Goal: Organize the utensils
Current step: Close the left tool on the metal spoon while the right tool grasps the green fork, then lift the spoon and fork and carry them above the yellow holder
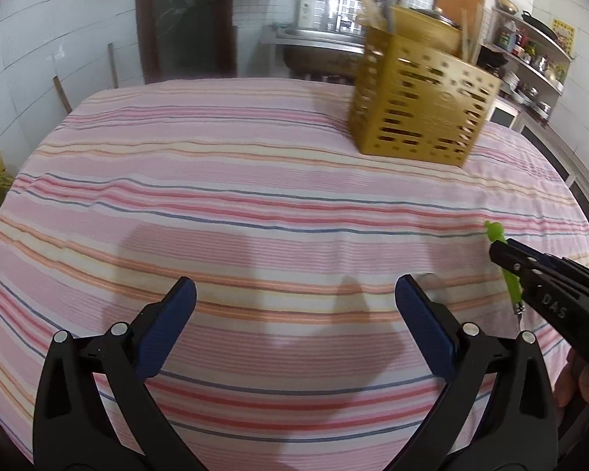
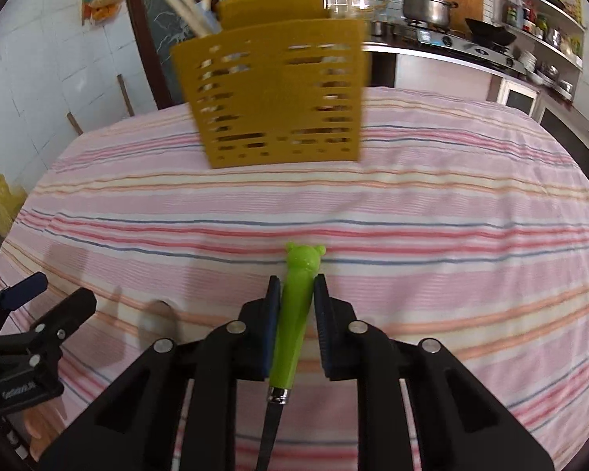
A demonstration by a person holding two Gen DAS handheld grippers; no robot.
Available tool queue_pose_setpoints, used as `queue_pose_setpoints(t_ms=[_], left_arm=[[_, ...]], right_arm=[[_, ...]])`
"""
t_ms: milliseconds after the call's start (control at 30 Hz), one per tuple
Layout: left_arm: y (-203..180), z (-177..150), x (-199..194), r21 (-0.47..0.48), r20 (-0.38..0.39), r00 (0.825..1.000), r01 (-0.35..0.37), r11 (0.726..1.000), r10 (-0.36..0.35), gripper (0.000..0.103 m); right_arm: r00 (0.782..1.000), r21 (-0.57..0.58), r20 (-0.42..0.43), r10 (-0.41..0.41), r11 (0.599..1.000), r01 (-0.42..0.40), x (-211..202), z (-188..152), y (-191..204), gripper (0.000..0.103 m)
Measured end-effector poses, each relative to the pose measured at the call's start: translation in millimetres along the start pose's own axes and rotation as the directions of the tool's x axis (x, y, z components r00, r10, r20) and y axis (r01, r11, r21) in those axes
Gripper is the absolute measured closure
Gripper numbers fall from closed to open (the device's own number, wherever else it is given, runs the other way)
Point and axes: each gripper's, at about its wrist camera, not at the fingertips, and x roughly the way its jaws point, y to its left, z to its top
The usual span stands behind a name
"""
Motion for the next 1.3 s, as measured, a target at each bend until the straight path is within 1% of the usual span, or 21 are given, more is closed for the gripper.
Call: queue_pose_setpoints(t_ms=[100, 200, 233, 267, 333, 367, 433, 500, 567, 600, 667, 700, 800, 933, 1033, 1100, 1233, 1300], left_arm=[[-20.9, -0.5, 3.0, 0.009, -0.02, 1.0, 0.023, 1.0, -0.023, 0.005], [-40.7, -2.4, 7.5, 0.022, -0.042, 0.999, 0.026, 0.999, -0.025, 0.005], [-46.5, -3.3, 9.3, 0.026, -0.047, 0.999, 0.024, 0.999, -0.023, 0.009], [-52.2, -4.8, 12.3, 0.03, -0.061, 0.998, 0.03, 0.999, -0.028, 0.015], [-59.2, -7.3, 19.3, 0.033, -0.1, 0.994, 0.044, 0.998, -0.041, 0.024], [-62.5, -8.3, 21.7, 0.038, -0.109, 0.994, 0.037, 0.999, -0.033, 0.024], [-65.8, -8.8, 21.4, 0.051, -0.099, 0.995, 0.02, 0.999, -0.015, 0.024], [-66.4, -7.6, 22.2, 0.051, -0.105, 0.994, 0.016, 0.999, -0.01, 0.028], [-66.8, -6.2, 21.6, 0.053, -0.11, 0.994, 0.012, 0.999, -0.006, 0.044], [-67.4, -5.2, 21.6, 0.054, -0.114, 0.993, 0.016, 0.998, -0.009, 0.048], [-67.2, -1.8, 23.0, 0.051, -0.12, 0.993, 0.026, 0.998, -0.02, 0.064], [-66.4, -0.3, 23.2, 0.046, -0.119, 0.992, 0.035, 0.998, -0.03, 0.068], [-66.4, 1.1, 22.7, 0.043, -0.111, 0.993, 0.045, 0.998, -0.04, 0.068], [-68.1, 0.8, 15.6, 0.057, -0.079, 0.996, 0.042, 0.997, -0.038, 0.068], [-69.9, 3.1, 1.3, 0.074, -0.024, 0.999, 0.033, 0.997, -0.032, 0.068], [-71.8, 5.7, -13.6, 0.09, 0.034, 0.999, 0.021, 0.996, -0.024, 0.068], [-70.1, 10.8, -39.7, 0.112, 0.135, 0.991, -0.009, 0.994, -0.006, 0.068], [-67.6, 13.6, -54.7, 0.113, 0.192, 0.981, -0.02, 0.993, -0.002, 0.068]], right_arm=[[1.0, 0.003, -0.008, -0.005, 1.0, 0.005, -8.1, -1.7, -22.1, 0.085], [1.0, -0.002, -0.026, -0.007, 1.0, 0.007, -10.3, -1.9, -35.5, 0.085], [1.0, -0.001, -0.026, -0.007, 1.0, 0.007, -11.0, -2.3, -37.8, 0.085], [1.0, 0.002, -0.028, -0.006, 1.0, 0.006, -10.4, -2.5, -39.6, 0.085], [0.999, 0.01, -0.034, 0.005, 1.0, -0.004, -7.1, -4.8, -42.0, 0.085], [0.999, 0.012, -0.036, 0.007, 1.0, -0.006, -4.7, -5.6, -43.0, 0.085], [0.999, 0.024, -0.041, 0.014, 1.0, -0.013, 1.9, -8.4, -46.1, 0.085], [0.999, 0.035, -0.035, 0.018, 0.999, -0.017, 4.9, -10.7, -46.0, 0.085], [0.999, 0.038, -0.03, 0.016, 0.999, -0.015, 4.6, -10.3, -44.4, 0.085], [1.0, 0.039, -0.027, 0.017, 0.999, -0.016, 3.5, -10.5, -44.7, 0.086], [1.0, 0.041, -0.017, 0.021, 0.999, -0.021, 1.6, -10.2, -43.1, 0.086], [1.0, 0.042, -0.008, 0.019, 0.999, -0.018, -0.3, -11.3, -42.4, 0.086], [1.0, 0.049, 0.017, 0.013, 0.999, -0.014, -5.8, -13.4, -41.6, 0.086], [0.998, 0.06, 0.055, 0.015, 0.998, -0.019, -17.6, -14.5, -41.3, 0.086], [0.995, 0.061, 0.101, 0.011, 0.998, -0.018, -30.1, -14.1, -39.1, 0.087], [0.989, 0.051, 0.146, 0.0, 0.999, -0.008, -40.7, -13.4, -35.6, 0.087], [0.97, 0.042, 0.243, 0.011, 0.999, -0.022, -64.3, -13.3, -34.1, 0.087], [0.956, 0.044, 0.293, 0.024, 0.998, -0.038, -77.1, -13.3, -34.1, 0.087]])
